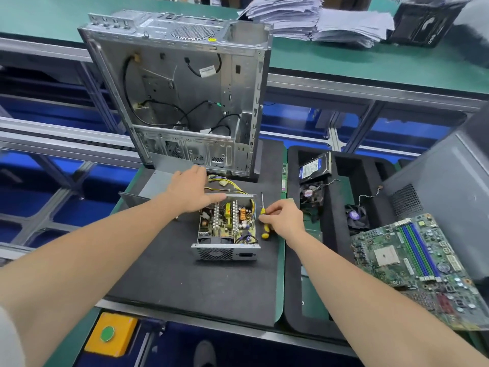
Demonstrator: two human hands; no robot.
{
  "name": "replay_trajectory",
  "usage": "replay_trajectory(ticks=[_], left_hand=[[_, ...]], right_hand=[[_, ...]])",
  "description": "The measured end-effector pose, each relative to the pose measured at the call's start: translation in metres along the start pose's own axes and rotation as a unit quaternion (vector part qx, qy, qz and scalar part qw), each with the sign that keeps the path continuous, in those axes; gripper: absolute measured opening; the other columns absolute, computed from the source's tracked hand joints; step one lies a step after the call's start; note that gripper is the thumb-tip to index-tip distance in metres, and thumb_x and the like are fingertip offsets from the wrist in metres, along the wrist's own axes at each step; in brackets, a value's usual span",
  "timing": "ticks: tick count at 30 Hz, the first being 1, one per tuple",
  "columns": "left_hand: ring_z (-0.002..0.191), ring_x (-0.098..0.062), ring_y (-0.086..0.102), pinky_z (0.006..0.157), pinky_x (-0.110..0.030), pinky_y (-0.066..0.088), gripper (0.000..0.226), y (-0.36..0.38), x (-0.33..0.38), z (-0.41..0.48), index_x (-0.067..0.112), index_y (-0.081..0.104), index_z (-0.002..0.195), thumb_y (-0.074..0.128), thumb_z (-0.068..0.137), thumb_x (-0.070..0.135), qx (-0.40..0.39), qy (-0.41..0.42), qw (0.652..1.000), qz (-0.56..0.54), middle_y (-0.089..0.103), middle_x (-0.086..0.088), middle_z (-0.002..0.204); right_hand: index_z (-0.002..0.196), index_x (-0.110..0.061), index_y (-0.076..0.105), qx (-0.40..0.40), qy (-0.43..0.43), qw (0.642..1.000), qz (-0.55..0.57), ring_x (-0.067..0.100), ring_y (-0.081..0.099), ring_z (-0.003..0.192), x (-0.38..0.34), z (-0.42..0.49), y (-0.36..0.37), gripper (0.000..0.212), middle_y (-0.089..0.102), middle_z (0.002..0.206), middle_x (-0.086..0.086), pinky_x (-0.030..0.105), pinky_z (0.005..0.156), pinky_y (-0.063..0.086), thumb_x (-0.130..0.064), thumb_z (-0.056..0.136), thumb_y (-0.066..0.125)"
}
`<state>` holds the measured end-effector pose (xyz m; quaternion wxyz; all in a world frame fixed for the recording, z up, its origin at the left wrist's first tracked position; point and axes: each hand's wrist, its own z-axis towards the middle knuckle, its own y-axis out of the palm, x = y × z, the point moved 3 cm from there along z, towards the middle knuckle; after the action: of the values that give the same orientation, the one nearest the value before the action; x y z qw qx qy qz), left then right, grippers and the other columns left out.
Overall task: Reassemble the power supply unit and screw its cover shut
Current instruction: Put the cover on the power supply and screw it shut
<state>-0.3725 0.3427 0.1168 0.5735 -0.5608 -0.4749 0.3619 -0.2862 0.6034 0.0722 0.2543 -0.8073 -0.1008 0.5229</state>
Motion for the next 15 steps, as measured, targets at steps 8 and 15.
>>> replay_trajectory(ticks=[8,15], left_hand=[[0.123,-0.021,0.058,0.117,-0.051,0.02,0.06,0.007,-0.001,0.005,0.031,0.03,0.146,0.049,0.098,0.063,-0.045,0.098,0.992,-0.07,0.066,0.002,0.112],[0.101,-0.021,0.054,0.109,-0.046,0.024,0.059,0.011,-0.022,0.005,0.025,0.049,0.136,0.022,0.104,0.065,-0.118,0.14,0.981,0.064,0.053,0.006,0.1]], right_hand=[[0.096,-0.021,0.075,0.02,-0.092,0.995,-0.033,0.008,0.064,0.086,-0.027,0.004,0.004,0.013,0.07,0.088,-0.012,0.005,0.065,0.041,-0.01,0.091,0.07],[0.099,-0.028,0.082,-0.015,-0.124,0.99,-0.062,0.0,0.058,0.063,-0.064,0.006,0.011,0.027,0.074,0.085,-0.016,0.017,0.054,0.043,-0.021,0.098,0.056]])
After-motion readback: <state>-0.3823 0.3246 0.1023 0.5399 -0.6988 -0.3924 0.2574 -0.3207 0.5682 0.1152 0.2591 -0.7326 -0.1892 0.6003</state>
